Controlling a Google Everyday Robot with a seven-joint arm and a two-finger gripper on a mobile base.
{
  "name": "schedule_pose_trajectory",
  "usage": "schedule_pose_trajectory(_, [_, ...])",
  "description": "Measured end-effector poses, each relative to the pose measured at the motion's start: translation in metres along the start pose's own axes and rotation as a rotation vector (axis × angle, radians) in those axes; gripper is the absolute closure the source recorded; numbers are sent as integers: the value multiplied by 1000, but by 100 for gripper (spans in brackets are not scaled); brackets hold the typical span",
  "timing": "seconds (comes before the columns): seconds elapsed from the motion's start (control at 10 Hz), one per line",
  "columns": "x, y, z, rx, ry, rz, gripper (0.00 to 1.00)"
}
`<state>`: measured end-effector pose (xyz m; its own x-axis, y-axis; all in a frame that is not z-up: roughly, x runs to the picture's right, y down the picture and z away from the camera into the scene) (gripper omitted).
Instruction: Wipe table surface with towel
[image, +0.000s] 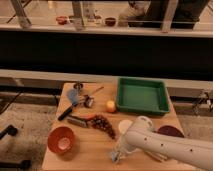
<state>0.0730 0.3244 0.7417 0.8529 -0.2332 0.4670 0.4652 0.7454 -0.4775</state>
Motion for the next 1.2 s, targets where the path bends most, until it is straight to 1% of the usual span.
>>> schedule_pose_trajectory(0.3, [2, -7, 2, 13, 18, 14, 100])
schedule_pose_trajectory(0.6, [13, -17, 1, 29, 30, 43, 100])
schedule_pose_trajectory(0.9, [29, -24, -1, 38, 39, 83, 100])
schedule_pose_trajectory(1.2, [56, -23, -1, 41, 51, 126, 100])
